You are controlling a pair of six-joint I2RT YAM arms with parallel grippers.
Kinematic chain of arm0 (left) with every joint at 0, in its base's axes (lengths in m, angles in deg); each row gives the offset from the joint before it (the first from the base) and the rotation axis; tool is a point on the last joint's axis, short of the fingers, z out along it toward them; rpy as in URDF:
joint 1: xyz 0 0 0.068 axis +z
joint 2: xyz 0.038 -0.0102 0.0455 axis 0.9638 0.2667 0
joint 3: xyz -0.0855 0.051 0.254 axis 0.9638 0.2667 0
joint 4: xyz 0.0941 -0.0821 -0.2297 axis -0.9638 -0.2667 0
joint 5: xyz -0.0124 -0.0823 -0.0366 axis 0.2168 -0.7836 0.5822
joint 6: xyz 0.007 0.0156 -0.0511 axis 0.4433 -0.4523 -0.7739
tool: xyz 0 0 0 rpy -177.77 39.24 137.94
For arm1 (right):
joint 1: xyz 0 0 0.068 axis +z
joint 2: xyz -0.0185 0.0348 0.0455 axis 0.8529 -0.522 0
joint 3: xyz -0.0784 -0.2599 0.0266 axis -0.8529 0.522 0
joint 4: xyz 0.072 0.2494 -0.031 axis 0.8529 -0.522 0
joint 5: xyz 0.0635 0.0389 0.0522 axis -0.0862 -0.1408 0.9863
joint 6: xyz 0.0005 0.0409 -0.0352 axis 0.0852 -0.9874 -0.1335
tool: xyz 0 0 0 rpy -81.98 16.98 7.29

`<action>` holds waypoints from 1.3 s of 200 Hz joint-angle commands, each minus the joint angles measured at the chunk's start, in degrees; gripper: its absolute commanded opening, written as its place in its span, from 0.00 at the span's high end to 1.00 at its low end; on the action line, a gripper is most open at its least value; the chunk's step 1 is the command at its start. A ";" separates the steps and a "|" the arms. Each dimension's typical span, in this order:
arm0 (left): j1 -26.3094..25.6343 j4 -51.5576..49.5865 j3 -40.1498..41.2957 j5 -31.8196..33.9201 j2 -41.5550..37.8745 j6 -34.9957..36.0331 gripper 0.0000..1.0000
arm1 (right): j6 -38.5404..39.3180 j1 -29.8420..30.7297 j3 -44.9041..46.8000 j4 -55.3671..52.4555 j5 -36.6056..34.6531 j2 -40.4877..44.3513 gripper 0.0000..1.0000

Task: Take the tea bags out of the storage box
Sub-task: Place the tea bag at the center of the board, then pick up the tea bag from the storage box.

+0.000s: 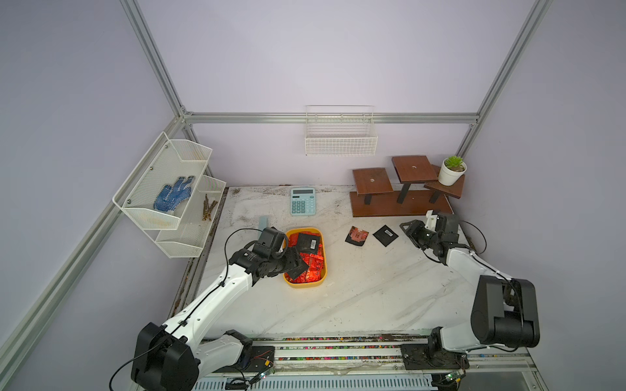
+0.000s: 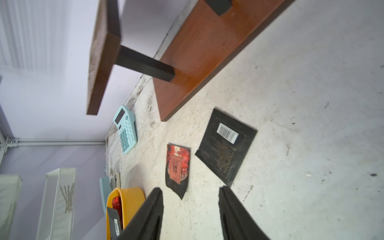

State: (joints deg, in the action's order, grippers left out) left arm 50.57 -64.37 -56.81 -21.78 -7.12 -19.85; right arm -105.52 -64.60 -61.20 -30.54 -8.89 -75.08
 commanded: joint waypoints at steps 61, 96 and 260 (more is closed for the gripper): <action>7.51 6.73 8.06 0.82 -4.14 -4.58 0.30 | 4.06 26.81 -1.40 -8.85 -5.69 9.50 0.52; 9.61 9.61 10.53 -1.32 -4.26 -5.21 0.29 | 0.31 39.08 -3.07 -5.45 -6.42 5.54 0.51; 15.06 24.23 12.97 -15.05 7.57 -4.60 0.65 | 0.67 51.29 -10.34 -7.83 -12.90 -1.13 0.49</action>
State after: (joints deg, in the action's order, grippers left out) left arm 65.17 -43.78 -43.83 -34.41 0.53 -24.53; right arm -105.85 -12.32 -72.89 -37.71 -19.92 -79.01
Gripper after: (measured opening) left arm 0.364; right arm 0.513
